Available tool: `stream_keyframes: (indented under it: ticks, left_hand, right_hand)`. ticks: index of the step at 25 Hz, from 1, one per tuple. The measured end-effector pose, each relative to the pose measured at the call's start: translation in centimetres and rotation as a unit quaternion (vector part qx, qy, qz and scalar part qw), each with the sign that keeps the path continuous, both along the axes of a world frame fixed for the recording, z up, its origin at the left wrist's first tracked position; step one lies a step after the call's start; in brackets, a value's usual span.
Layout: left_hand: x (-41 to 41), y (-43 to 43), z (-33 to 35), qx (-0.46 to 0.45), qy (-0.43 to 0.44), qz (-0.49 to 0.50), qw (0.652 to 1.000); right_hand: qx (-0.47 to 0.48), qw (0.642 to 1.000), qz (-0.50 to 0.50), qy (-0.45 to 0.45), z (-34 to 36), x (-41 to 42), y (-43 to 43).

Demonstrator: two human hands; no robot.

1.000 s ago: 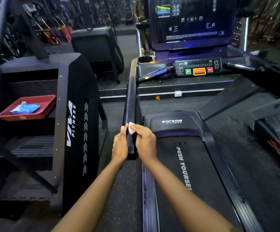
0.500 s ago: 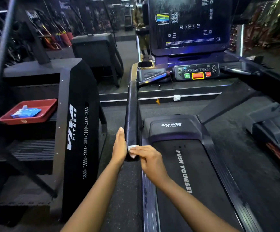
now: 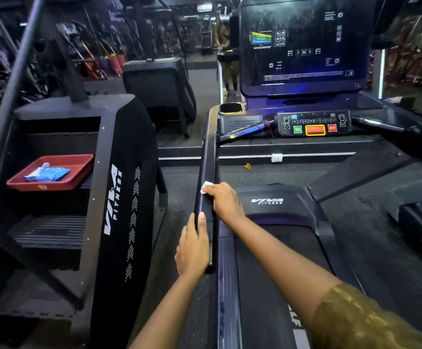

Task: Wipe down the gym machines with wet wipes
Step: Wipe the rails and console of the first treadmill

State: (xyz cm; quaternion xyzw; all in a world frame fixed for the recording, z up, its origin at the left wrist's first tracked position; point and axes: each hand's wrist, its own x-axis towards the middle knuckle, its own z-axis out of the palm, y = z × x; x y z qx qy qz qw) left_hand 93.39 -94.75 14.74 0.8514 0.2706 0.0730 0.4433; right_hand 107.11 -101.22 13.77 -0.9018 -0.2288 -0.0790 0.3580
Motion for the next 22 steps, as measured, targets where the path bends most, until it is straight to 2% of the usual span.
stream_keyframes:
  ticks: [1, 2, 4, 8, 11, 14, 19, 22]
  left_hand:
    - [0.0, 0.0, -0.1, 0.001, -0.001, 0.001, 1.0]
    - [0.1, 0.0, -0.2, 0.0, -0.002, -0.002, 1.0]
    - [0.1, 0.1, -0.2, 0.001, -0.007, -0.008, 1.0]
    - [-0.3, 0.4, -0.3, -0.024, -0.017, -0.013, 0.999]
    - [0.2, 0.8, -0.6, -0.043, -0.028, -0.05, 0.997]
    - [0.4, 1.9, -0.8, -0.049, -0.035, -0.102, 0.993]
    - [2.2, 2.4, 0.7, 0.04, -0.068, -0.168, 0.983]
    - [4.6, -0.3, 1.8, 0.122, -0.101, -0.221, 0.962]
  right_hand:
    - [0.005, 0.995, 0.009, -0.098, -0.4, -1.4, -0.4]
    - [0.024, 0.987, 0.02, -0.158, -0.8, -2.8, -0.9]
    - [0.055, 0.98, 0.046, -0.185, -1.3, -5.5, -2.1]
    - [0.133, 0.988, 0.064, -0.056, -0.5, -11.1, -4.1]
    - [0.208, 0.978, -0.002, 0.004, 0.6, -12.7, -4.9]
    - [0.217, 0.974, -0.049, 0.036, 1.6, -12.7, -7.1]
    - [0.194, 0.976, -0.077, 0.062, 1.8, -10.3, -12.2]
    - [0.211, 0.971, -0.095, 0.061, 1.9, -7.1, -15.7]
